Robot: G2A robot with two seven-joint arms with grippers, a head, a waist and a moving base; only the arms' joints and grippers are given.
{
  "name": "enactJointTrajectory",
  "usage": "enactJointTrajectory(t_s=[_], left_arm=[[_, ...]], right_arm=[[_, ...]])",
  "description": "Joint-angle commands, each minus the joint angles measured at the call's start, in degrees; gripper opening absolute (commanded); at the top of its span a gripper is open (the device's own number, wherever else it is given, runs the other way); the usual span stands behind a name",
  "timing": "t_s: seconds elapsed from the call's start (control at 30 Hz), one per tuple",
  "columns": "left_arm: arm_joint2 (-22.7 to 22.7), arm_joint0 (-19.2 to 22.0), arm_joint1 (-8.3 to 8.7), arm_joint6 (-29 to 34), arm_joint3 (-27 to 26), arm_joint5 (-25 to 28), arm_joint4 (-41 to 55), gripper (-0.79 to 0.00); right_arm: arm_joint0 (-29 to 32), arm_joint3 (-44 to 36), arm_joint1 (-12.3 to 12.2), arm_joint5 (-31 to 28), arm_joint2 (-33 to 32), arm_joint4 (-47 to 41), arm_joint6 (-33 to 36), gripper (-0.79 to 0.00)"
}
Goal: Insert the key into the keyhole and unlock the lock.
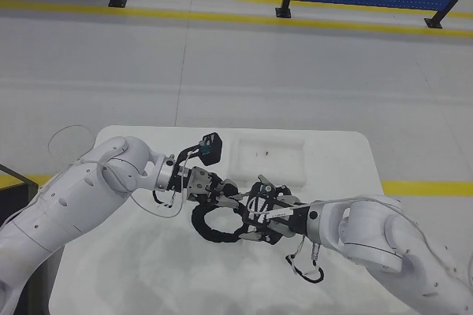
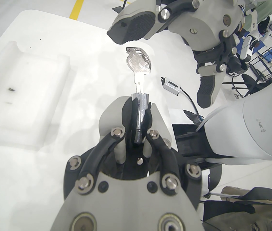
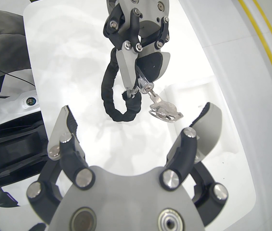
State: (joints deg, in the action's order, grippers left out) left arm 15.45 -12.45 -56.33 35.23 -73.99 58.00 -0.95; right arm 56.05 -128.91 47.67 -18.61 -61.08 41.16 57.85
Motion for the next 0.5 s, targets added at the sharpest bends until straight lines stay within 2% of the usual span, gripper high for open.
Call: enactJointTrajectory(t_s=[0.0, 0.13, 0.17, 0.27, 0.3, 0.47], left_arm=[[0.0, 0.0, 0.0, 0.0, 0.0, 0.0, 0.0, -0.785], [0.0, 0.0, 0.0, 0.0, 0.0, 0.0, 0.0, -0.785], [0.0, 0.0, 0.0, 0.0, 0.0, 0.0, 0.0, -0.785], [0.0, 0.0, 0.0, 0.0, 0.0, 0.0, 0.0, -0.785], [0.0, 0.0, 0.0, 0.0, 0.0, 0.0, 0.0, -0.785], [0.0, 0.0, 0.0, 0.0, 0.0, 0.0, 0.0, -0.785]], right_arm=[[0.0, 0.0, 0.0, 0.0, 0.1, 0.0, 0.0, -0.459], [0.0, 0.0, 0.0, 0.0, 0.1, 0.0, 0.0, -0.419], [0.0, 0.0, 0.0, 0.0, 0.1, 0.0, 0.0, -0.148], [0.0, 0.0, 0.0, 0.0, 0.1, 0.0, 0.0, -0.148], [0.0, 0.0, 0.0, 0.0, 0.1, 0.0, 0.0, 0.0], [0.0, 0.0, 0.0, 0.0, 0.1, 0.0, 0.0, 0.0]])
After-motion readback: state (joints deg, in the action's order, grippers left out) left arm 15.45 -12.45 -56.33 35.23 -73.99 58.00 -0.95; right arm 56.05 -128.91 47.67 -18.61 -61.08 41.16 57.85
